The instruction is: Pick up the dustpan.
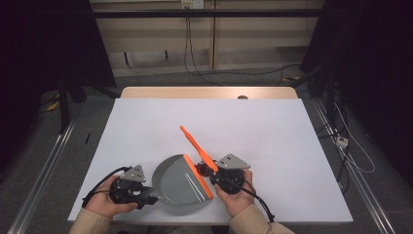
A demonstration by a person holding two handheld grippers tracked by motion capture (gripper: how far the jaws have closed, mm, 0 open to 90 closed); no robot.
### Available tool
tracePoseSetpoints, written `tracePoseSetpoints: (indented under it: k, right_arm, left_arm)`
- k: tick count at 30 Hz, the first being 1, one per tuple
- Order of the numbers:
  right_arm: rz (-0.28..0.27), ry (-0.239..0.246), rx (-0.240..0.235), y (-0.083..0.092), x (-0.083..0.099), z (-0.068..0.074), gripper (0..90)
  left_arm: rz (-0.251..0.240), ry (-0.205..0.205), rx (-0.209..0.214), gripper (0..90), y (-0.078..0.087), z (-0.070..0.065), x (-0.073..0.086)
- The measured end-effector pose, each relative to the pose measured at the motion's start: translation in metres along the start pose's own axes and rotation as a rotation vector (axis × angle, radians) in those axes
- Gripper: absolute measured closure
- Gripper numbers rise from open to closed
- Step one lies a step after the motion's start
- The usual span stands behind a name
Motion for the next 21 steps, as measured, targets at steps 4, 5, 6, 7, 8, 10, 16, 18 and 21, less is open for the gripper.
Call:
tracePoseSetpoints:
  k: [4,5,6,7,8,10,16,18,21]
  right_arm:
    - [-0.003,-0.02,-0.011,0.0,0.0,0.002,69.3]
    - [-0.004,-0.037,-0.015,0.0,0.0,0.002,69.3]
    - [-0.007,-0.052,-0.02,0.0,-0.001,0.003,69.3]
    - [-0.007,-0.057,-0.026,0.0,-0.001,0.004,69.3]
    - [-0.008,-0.065,-0.032,0.0,-0.001,0.006,69.3]
    - [-0.013,-0.056,-0.023,-0.001,0.0,0.008,69.2]
    - [-0.025,-0.079,-0.031,-0.001,0.0,0.01,69.1]
    - [-0.03,-0.091,-0.032,-0.001,0.0,0.011,69.1]
    - [-0.033,-0.105,-0.038,-0.002,0.0,0.014,69.1]
  left_arm:
    - [0.003,-0.001,0.0,62.8,0.001,0.0,0.0]
    - [0.007,-0.004,-0.001,62.8,0.001,-0.001,0.0]
    - [0.011,-0.008,-0.002,62.8,0.001,-0.001,0.0]
    - [0.011,-0.008,-0.004,62.8,0.001,-0.001,-0.001]
    - [0.015,-0.008,-0.005,62.8,0.001,-0.002,-0.001]
    - [0.017,-0.007,-0.007,62.8,0.002,-0.002,-0.002]
    - [0.029,-0.008,-0.003,62.9,0.001,-0.002,-0.004]
    - [0.027,-0.005,-0.002,62.9,0.0,-0.002,-0.004]
    - [0.03,-0.001,-0.002,62.9,0.0,-0.001,-0.004]
Point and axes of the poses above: each handheld gripper's, and its own axes: y roughly backward along the jaws, x roughly out of its underside, z roughly to its left, the point moved 8 cm from there along -y, roughly forward along the jaws, and after that the axes turned 5 degrees about -y, right-handed, at the moved point
